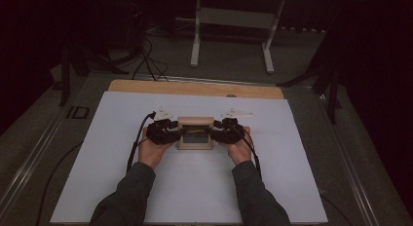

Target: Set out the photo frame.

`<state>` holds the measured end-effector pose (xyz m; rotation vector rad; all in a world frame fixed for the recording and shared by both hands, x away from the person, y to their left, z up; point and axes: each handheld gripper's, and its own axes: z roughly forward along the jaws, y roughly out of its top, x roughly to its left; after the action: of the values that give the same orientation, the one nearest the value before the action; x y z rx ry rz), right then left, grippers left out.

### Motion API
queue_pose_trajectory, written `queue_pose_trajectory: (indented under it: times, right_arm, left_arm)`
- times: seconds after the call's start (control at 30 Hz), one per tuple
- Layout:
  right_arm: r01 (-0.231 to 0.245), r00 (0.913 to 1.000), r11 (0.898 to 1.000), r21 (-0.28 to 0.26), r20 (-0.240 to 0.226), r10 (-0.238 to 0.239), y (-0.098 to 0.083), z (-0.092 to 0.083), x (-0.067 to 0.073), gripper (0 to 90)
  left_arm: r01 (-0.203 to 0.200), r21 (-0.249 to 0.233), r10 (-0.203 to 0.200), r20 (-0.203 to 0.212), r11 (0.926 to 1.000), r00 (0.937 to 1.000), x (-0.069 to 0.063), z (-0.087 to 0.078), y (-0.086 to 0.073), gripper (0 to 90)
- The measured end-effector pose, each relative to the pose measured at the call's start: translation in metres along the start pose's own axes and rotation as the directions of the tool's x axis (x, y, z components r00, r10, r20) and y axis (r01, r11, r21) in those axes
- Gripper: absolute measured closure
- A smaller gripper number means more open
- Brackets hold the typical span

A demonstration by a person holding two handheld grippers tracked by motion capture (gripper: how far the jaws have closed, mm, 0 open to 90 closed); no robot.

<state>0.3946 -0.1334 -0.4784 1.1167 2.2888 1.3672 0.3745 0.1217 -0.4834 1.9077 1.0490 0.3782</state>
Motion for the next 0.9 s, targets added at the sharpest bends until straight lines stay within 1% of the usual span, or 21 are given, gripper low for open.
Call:
queue_pose_trajectory:
  times: [0.23, 0.37, 0.57, 0.73, 0.8, 0.9]
  right_arm:
    - [-0.008, 0.9999, 1.0, 0.001, -0.006, 0.008, 0.002, 0.002, -0.002, 49.7]
    - [-0.013, 0.9999, 1.0, 0.001, -0.002, 0.013, 0.001, 0.002, -0.001, 49.1]
    - [-0.014, 0.9999, 1.0, 0.004, -0.003, 0.014, 0.001, 0.002, 0.0, 49.6]
    - [-0.01, 0.9999, 1.0, 0.004, -0.005, 0.01, 0.001, 0.001, -0.001, 49.5]
    - [-0.012, 0.9999, 1.0, 0.006, -0.008, 0.012, 0.001, 0.001, -0.001, 48.5]
    - [-0.009, 0.9999, 1.0, 0.008, -0.013, 0.009, 0.001, 0.001, -0.002, 46.0]
  left_arm:
    - [0.021, -0.004, -0.021, 0.011, 0.9998, 0.9997, 0.003, 0.001, 0.0, 51.5]
    - [0.028, -0.008, -0.028, 0.045, 0.9996, 0.9986, 0.008, 0.002, 0.0, 51.3]
    - [0.031, -0.012, -0.03, 0.066, 0.9995, 0.9974, 0.012, 0.003, 0.0, 51.3]
    - [0.038, -0.011, -0.037, 0.067, 0.9992, 0.9971, 0.011, 0.003, 0.0, 50.7]
    - [0.046, -0.004, -0.045, 0.07, 0.9989, 0.9965, 0.01, 0.004, 0.0, 48.0]
    - [0.04, 0.011, -0.04, 0.065, 0.9991, 0.997, 0.009, 0.004, 0.0, 45.7]
